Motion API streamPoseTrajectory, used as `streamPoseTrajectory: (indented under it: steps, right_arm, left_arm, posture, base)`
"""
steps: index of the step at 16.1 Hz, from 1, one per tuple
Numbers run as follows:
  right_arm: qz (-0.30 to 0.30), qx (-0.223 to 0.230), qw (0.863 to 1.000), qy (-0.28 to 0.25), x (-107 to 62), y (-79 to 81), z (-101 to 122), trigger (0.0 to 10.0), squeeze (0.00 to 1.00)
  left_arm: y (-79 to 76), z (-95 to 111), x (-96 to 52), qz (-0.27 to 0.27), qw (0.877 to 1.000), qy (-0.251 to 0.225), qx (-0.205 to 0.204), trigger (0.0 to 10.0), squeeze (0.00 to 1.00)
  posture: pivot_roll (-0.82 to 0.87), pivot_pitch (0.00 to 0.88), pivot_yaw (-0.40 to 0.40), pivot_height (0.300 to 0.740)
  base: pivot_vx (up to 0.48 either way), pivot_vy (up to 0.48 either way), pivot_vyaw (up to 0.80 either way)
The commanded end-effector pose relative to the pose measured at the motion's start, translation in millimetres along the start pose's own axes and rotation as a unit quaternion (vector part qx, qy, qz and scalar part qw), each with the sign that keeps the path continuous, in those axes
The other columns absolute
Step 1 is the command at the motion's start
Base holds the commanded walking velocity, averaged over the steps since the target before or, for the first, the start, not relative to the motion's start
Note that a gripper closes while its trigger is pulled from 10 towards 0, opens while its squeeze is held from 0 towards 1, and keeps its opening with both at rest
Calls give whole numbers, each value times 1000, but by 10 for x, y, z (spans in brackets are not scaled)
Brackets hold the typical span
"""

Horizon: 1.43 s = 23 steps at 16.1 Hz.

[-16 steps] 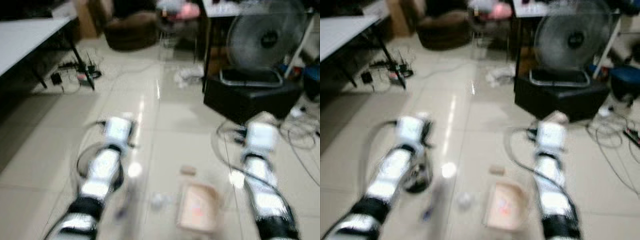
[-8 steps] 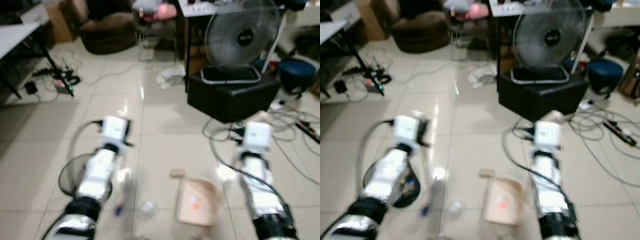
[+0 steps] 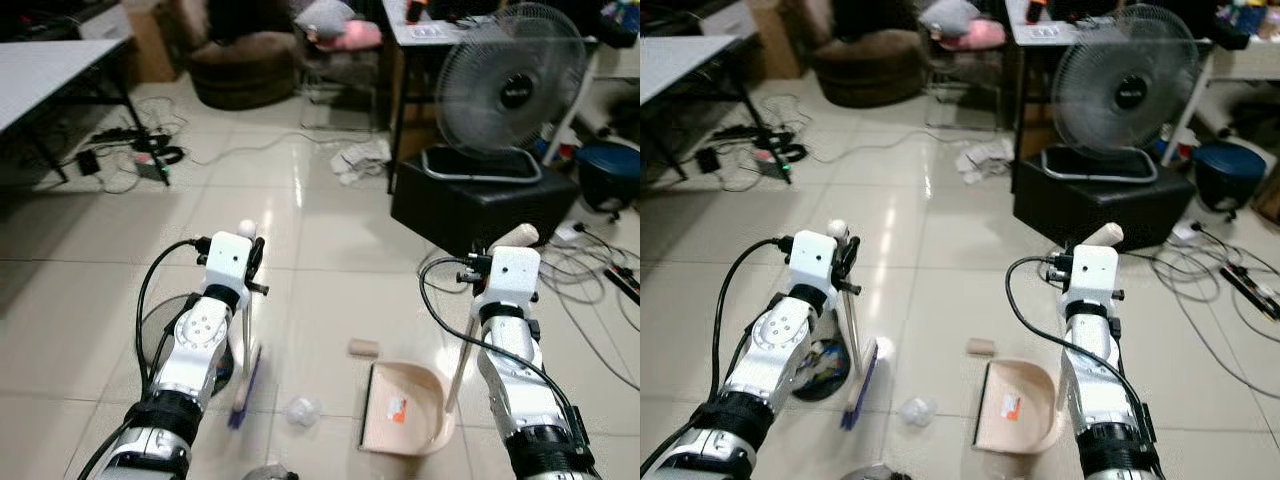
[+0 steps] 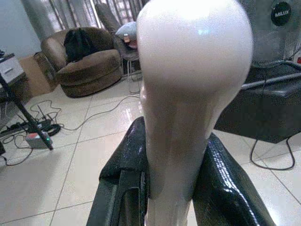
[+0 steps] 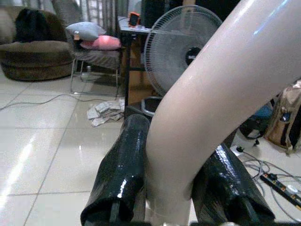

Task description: Sweep floor

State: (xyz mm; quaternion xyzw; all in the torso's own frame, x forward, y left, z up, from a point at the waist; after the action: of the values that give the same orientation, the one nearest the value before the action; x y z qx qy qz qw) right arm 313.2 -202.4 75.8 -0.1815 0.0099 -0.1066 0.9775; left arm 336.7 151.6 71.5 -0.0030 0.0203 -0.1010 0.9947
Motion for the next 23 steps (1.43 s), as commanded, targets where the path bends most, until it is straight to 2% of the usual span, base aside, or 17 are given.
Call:
streamPoseTrajectory:
  steps: [1,3,5,9,15,20,22,23]
  right_arm:
    - [-3,-14,999,-31,89,2,116,10000,0]
    - [2,-13,999,-33,124,23,120,10000,0]
    - [36,-4,998,-56,187,153,148,10000,0]
    - [41,9,998,-43,223,276,106,10000,0]
    - [35,11,998,-46,146,440,52,10000,0]
    - [14,19,999,-21,119,490,-23,10000,0]
    - [11,19,1000,-16,119,488,-37,10000,0]
    - [7,20,1000,-12,115,480,-54,10000,0]
  left_arm:
    - [0,35,17,-9,1000,-4,14,10000,0]
    - [-3,26,17,-14,1000,-1,20,10000,0]
    - [1,-57,-10,-30,999,20,38,10000,0]
    - [-18,-124,-56,-55,996,37,58,10000,0]
    - [-112,-142,-109,-82,994,41,51,10000,0]
    - [-345,-101,-87,-115,992,37,-22,10000,0]
    - [-366,-103,-85,-114,992,43,-39,10000,0]
    - [-396,-79,-89,-118,990,44,-71,10000,0]
  posture:
    - [-10,5,67,740]
    - [-7,9,67,740]
    - [3,24,75,740]
    - [41,66,74,740]
    - [76,120,100,740]
    - [86,127,108,740]
    - [90,126,110,740]
    - [89,121,116,740]
  base:
    - [0,0,0]
    - [0,0,0]
    - [0,0,0]
    - [0,0,0]
    - [0,0,0]
    - [0,0,0]
    - [0,0,0]
    - [0,0,0]
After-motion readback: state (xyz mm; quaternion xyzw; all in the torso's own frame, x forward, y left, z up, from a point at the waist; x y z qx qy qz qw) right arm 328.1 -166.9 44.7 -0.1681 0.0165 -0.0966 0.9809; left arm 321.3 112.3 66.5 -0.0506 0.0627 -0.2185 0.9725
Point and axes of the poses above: a point about 5 cm out from each wrist's last joint towards the gripper, its own x axis pointing out of the wrist towards the gripper, its own z axis along the axis of the wrist's last joint, y = z × x, the point moved 2 cm from there along x, pointing out of the wrist towards the gripper, and after that the axes turned 12 degrees about -x, right-handed, at the moved point
